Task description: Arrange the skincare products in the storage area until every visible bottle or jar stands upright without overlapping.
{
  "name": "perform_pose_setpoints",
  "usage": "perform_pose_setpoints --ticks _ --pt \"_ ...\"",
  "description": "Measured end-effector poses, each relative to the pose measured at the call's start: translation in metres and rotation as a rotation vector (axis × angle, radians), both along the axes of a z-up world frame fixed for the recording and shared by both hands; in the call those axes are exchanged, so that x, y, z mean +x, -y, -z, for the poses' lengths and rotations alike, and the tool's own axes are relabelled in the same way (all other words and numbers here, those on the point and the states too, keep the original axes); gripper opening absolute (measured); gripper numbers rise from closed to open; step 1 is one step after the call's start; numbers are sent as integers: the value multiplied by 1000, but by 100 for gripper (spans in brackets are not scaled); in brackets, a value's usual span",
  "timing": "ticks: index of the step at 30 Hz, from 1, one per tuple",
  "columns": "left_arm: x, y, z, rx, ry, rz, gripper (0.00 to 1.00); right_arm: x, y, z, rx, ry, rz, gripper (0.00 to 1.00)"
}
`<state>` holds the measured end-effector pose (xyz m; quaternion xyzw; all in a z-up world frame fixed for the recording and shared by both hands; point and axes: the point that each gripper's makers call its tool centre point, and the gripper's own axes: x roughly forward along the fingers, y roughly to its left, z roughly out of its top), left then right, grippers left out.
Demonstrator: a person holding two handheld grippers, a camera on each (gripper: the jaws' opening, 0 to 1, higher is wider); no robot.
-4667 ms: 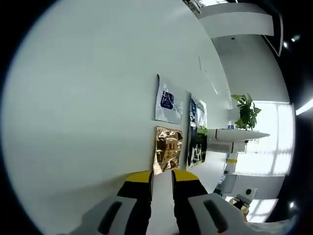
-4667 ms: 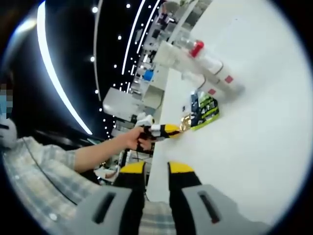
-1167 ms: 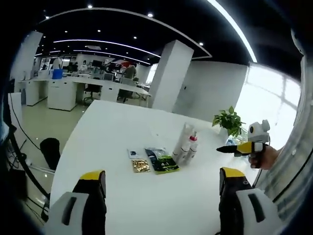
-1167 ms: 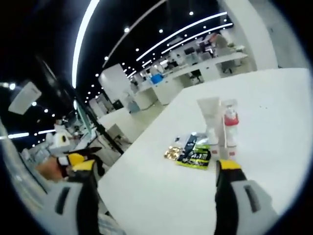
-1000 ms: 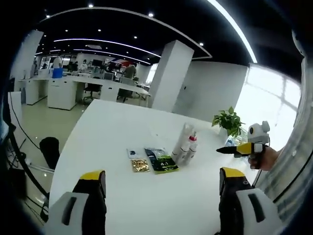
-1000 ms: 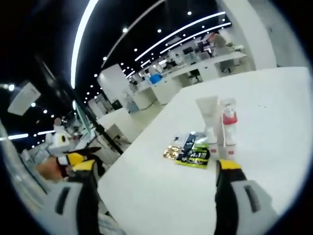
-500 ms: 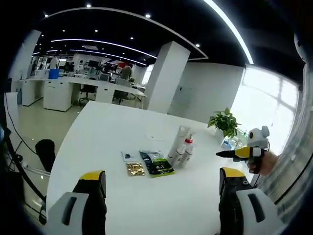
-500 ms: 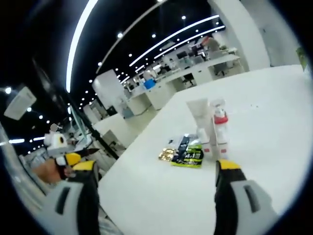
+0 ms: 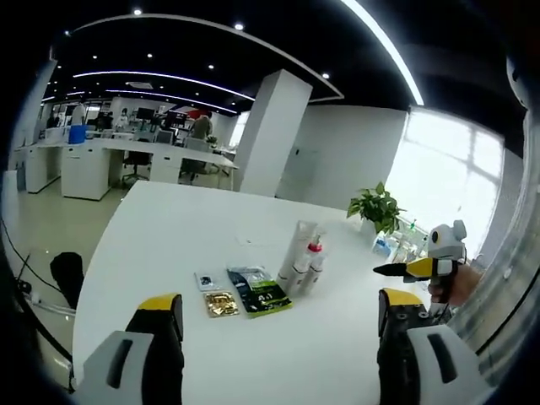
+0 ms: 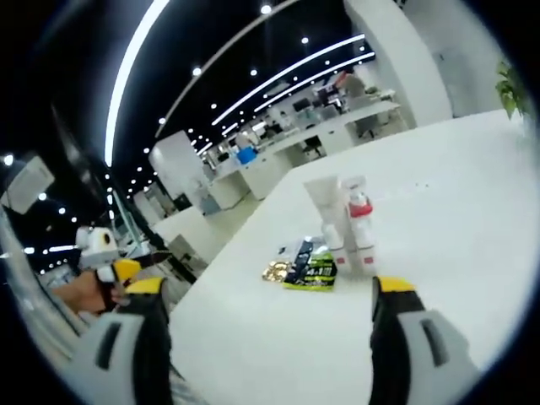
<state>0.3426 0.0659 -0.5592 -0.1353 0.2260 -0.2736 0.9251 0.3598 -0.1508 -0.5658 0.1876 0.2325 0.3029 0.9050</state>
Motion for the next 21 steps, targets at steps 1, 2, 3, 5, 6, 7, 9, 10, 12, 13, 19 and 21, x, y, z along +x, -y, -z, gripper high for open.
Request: perform_pose_setpoints --ticks 1,2,3,5,6,7,9,10,12,13,19,21 --pt "-2 0 2 5 -9 2 99 -1 1 2 -1 -4 4 98" --pt "-3 0 3 7 -11 2 98 -2 1 3 -1 -4 6 98" --pt "-4 -1 4 6 -15 0 98 -4 1 4 1 -5 6 98" --pt "-6 -1 6 0 -22 -3 98 -6 0 7 -4 -13 2 98" --pt "-6 -2 6 1 -24 -3 98 -7 0 7 -5 -17 0 98" --pt "-7 -2 7 5 -26 -4 98 -8 -1 8 -5 -17 -2 98" --pt "-8 -4 10 17 -30 -9 97 -9 0 10 -6 -25 -2 98" --pt "-9 -4 10 16 -32 -13 97 -10 0 11 -7 -30 -3 98" --pt "-9 -5 11 9 -33 -17 97 -11 0 12 -5 -32 -1 98" --pt "-9 -5 11 6 -34 -18 97 -11 0 13 -8 -35 -3 98" --pt "-13 -5 15 9 -40 -13 97 -11 3 14 -12 -42 3 99" --pt "-14 -6 18 11 -47 -15 96 -12 2 14 -14 -41 5 99"
